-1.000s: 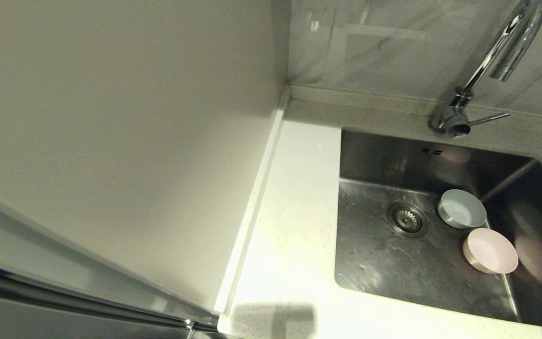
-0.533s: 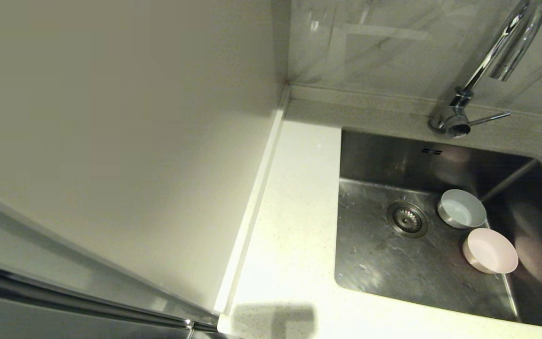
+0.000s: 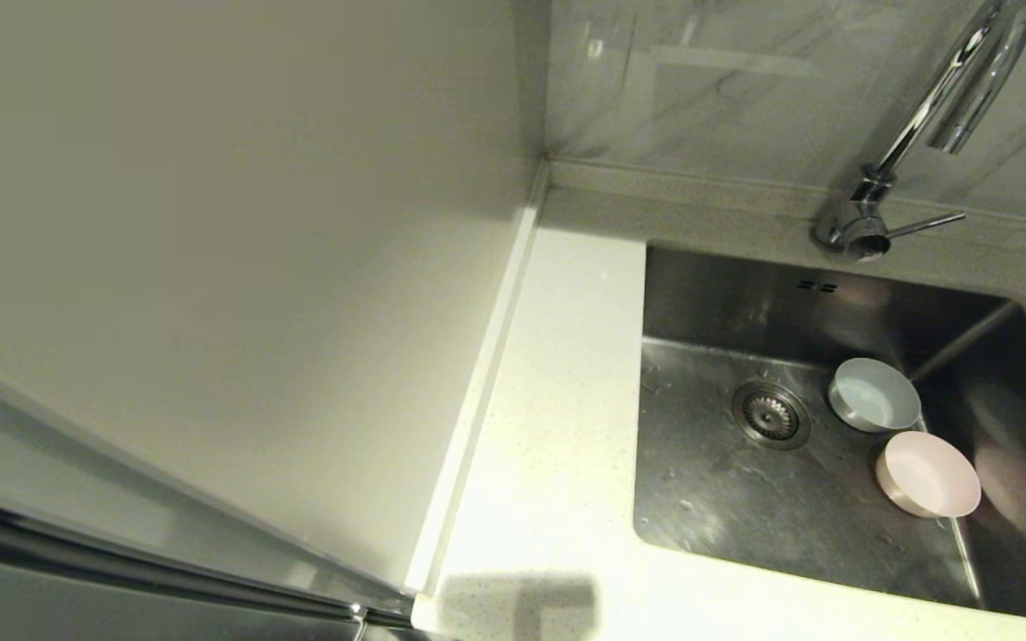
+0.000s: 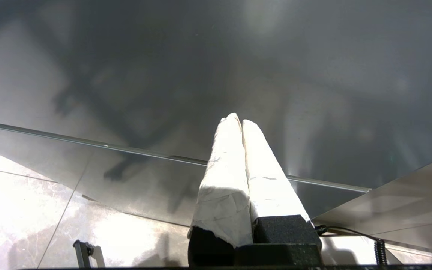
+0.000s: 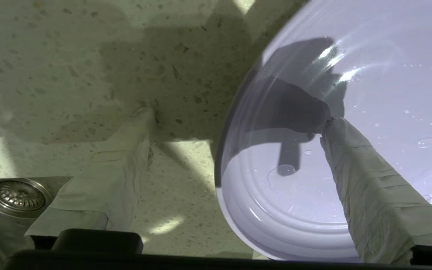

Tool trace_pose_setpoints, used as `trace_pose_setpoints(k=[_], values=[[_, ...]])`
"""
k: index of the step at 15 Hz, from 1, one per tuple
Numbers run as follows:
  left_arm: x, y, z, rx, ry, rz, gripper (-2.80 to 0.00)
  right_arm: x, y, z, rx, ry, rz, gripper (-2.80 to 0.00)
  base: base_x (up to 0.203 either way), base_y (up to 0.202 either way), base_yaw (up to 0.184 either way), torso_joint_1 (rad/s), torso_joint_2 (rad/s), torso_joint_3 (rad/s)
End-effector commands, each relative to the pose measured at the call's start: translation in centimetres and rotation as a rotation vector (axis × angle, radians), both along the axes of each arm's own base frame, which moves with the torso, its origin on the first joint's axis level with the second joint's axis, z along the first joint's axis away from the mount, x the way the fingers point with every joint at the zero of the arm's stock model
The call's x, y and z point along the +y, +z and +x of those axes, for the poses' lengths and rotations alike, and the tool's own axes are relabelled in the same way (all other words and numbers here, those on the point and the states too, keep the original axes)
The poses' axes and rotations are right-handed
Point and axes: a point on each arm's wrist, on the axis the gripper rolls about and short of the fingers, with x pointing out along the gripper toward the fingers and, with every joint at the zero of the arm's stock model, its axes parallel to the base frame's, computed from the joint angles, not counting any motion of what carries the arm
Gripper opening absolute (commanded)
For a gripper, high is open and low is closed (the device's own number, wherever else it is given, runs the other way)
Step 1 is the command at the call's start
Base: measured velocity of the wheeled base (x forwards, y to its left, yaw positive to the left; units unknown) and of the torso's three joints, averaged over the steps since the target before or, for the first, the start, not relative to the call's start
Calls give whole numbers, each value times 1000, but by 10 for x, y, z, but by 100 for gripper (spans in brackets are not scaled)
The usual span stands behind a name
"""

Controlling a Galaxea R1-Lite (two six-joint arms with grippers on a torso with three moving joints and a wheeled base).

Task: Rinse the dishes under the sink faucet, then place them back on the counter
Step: Put a plate into the sink

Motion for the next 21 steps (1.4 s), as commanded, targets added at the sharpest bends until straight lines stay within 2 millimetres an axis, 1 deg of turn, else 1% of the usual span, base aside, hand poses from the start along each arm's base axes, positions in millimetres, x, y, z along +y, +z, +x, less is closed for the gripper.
trace_pose_setpoints(k=[1, 10, 13, 21], values=[[0, -1, 0, 3, 1, 0, -280, 1, 1, 0, -3, -3, 3, 0, 0, 0, 0, 0, 0, 0], [0, -1, 0, 3, -1, 0, -280, 1, -1, 0, -15, 0, 12, 0, 0, 0, 0, 0, 0, 0], [0, -1, 0, 3, -1, 0, -280, 2, -2, 0, -11, 25, 11, 0, 0, 0, 0, 0, 0, 0], [0, -1, 0, 3, 1, 0, -280, 2, 1, 0, -13, 26, 0, 0, 0, 0, 0, 0, 0, 0]])
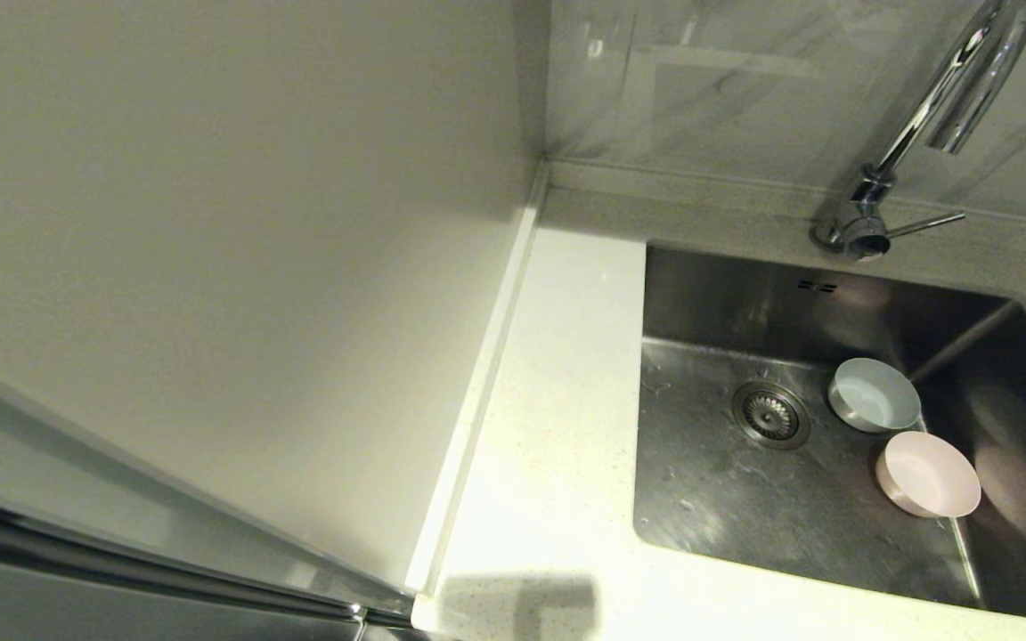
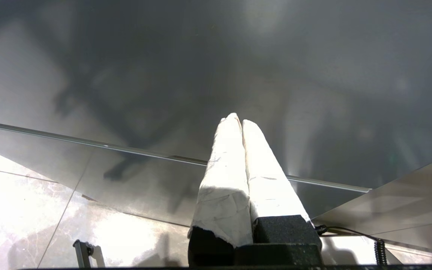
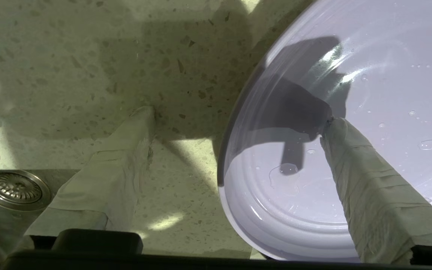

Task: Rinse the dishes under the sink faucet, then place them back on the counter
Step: Put a plate into the sink

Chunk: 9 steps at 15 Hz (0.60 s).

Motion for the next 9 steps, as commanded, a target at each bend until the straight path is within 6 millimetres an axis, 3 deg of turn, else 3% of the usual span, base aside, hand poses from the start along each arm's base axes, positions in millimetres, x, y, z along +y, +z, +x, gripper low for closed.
trace_pose_setpoints(k=[1, 9], values=[[0, -1, 0, 3, 1, 0, -280, 2, 2, 0, -3, -2, -3, 0, 0, 0, 0, 0, 0, 0], [0, -1, 0, 3, -1, 0, -280, 4, 5, 1, -25, 56, -28, 0, 0, 0, 0, 0, 0, 0]])
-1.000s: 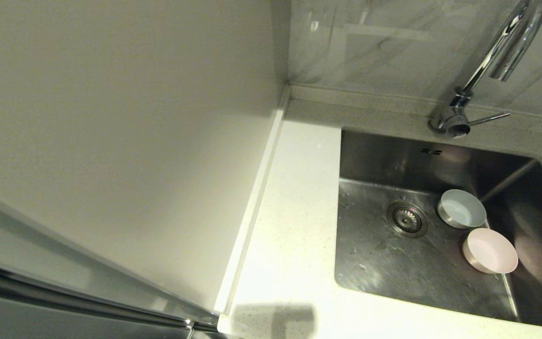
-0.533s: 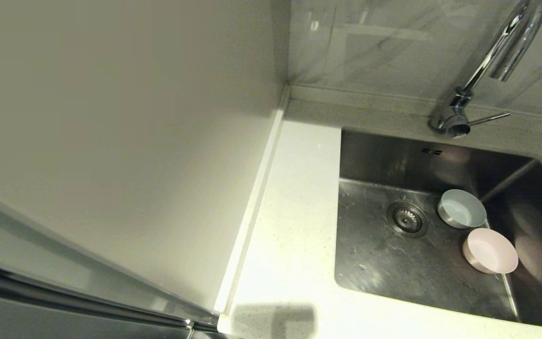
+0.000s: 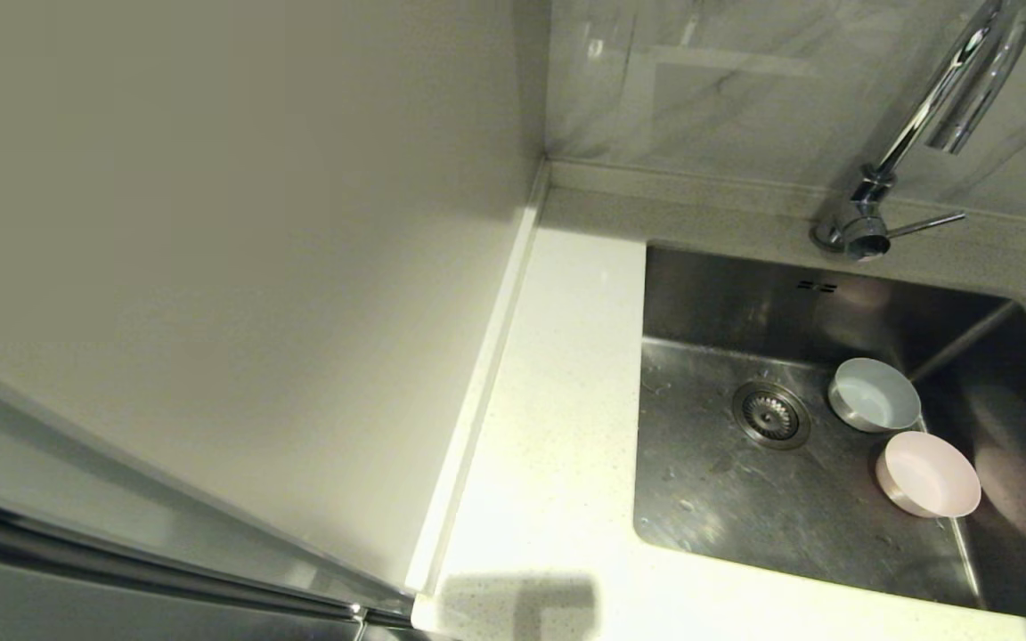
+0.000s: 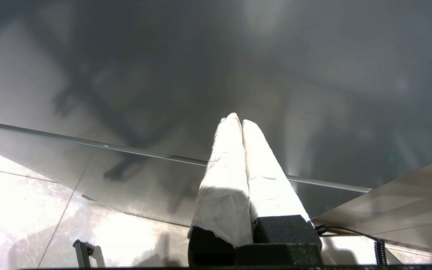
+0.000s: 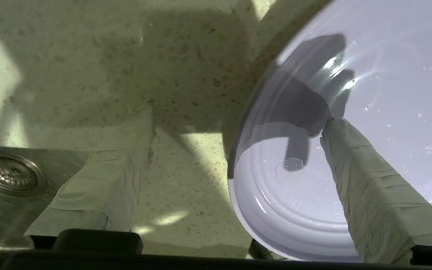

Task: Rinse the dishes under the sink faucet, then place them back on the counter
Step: Put a plate into the sink

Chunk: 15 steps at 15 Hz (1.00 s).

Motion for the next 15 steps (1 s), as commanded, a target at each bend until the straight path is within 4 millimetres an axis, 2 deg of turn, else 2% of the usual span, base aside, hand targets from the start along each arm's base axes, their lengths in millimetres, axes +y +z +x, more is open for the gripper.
trace_pose_setpoints(k=[1, 10, 11, 15], values=[[0, -1, 0, 3, 1, 0, -280, 0, 0, 0, -3, 3, 1, 0, 0, 0, 0, 0, 0, 0], [0, -1, 0, 3, 1, 0, -280, -1, 0, 1, -2, 34, -7, 0, 0, 0, 0, 0, 0, 0], [0, -1, 0, 3, 1, 0, -280, -2, -1, 1, -1, 34, -3, -280, 0, 0, 0, 0, 0, 0], [0, -1, 0, 3, 0, 0, -280, -4, -4, 1, 1, 34, 8, -280, 0, 0, 0, 0, 0, 0]])
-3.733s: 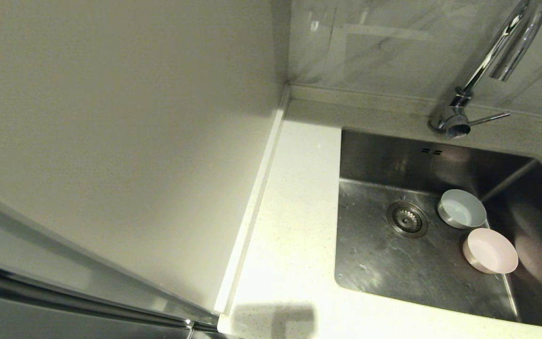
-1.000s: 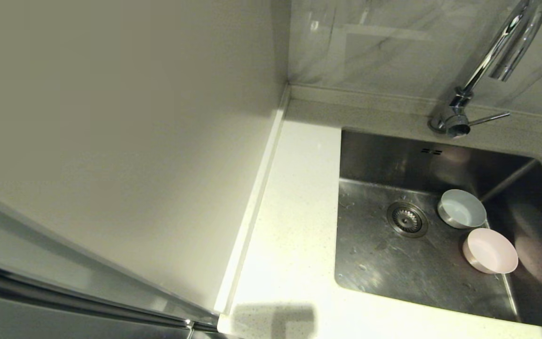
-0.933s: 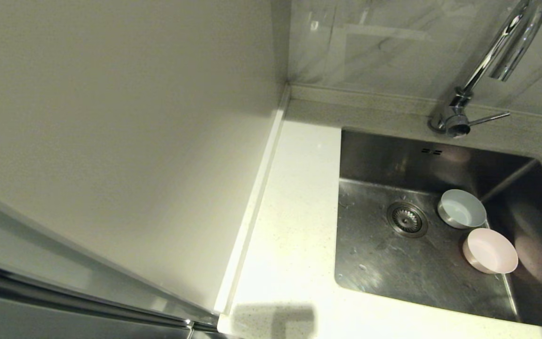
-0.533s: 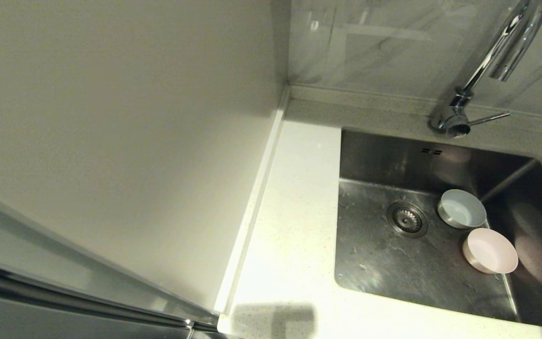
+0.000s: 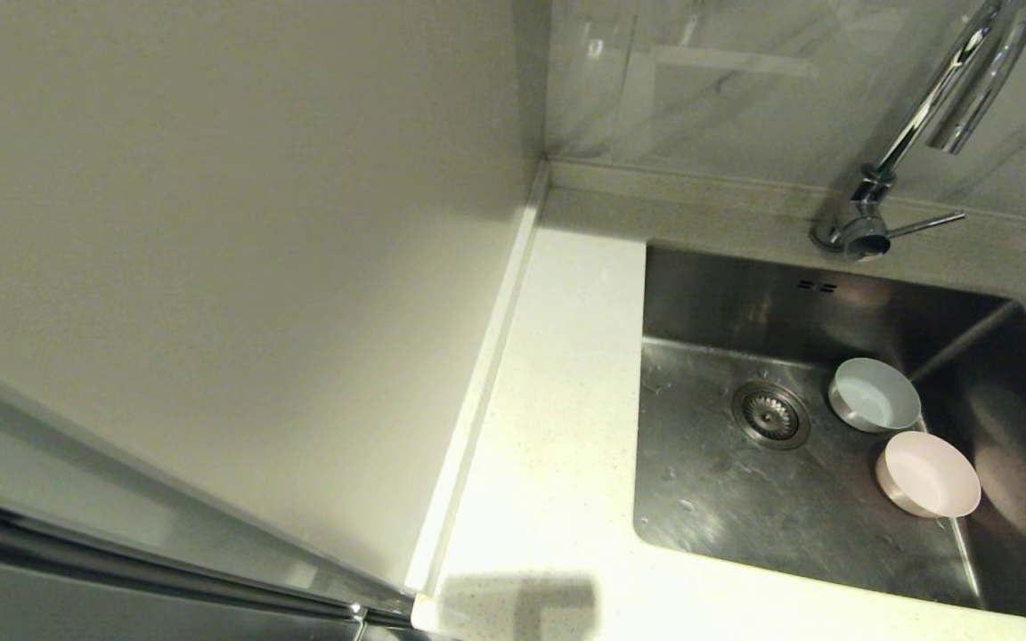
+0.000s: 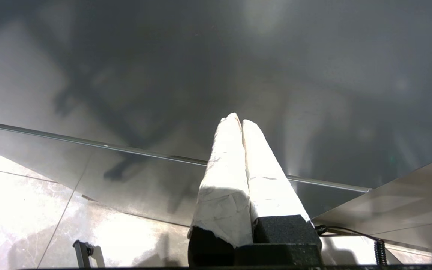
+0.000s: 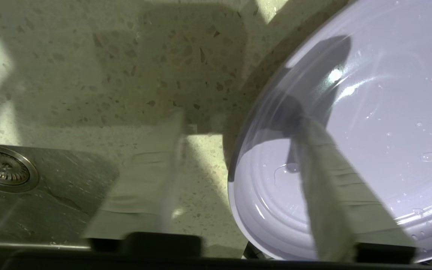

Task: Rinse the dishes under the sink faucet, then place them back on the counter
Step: Put a plate into the sink

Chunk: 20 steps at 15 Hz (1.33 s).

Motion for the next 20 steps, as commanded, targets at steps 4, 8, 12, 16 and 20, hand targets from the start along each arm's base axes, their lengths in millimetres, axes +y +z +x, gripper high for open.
trace_pose_setpoints(k=[4, 8, 12, 16, 20], values=[[0, -1, 0, 3, 0, 0, -280, -3, -3, 1, 1, -5, 17, -280, 0, 0, 0, 0, 0, 0], [0, -1, 0, 3, 1, 0, -280, -3, -4, 1, 4, -6, 18, -280, 0, 0, 0, 0, 0, 0], [0, -1, 0, 3, 0, 0, -280, -2, -2, 0, 2, -4, 11, -280, 0, 0, 0, 0, 0, 0], [0, -1, 0, 3, 0, 0, -280, 16, 8, 3, -7, 42, -30, -280, 0, 0, 0, 0, 0, 0], [0, 0, 0, 1, 1, 0, -280, 40, 9, 14, -7, 125, -28, -280, 0, 0, 0, 0, 0, 0]])
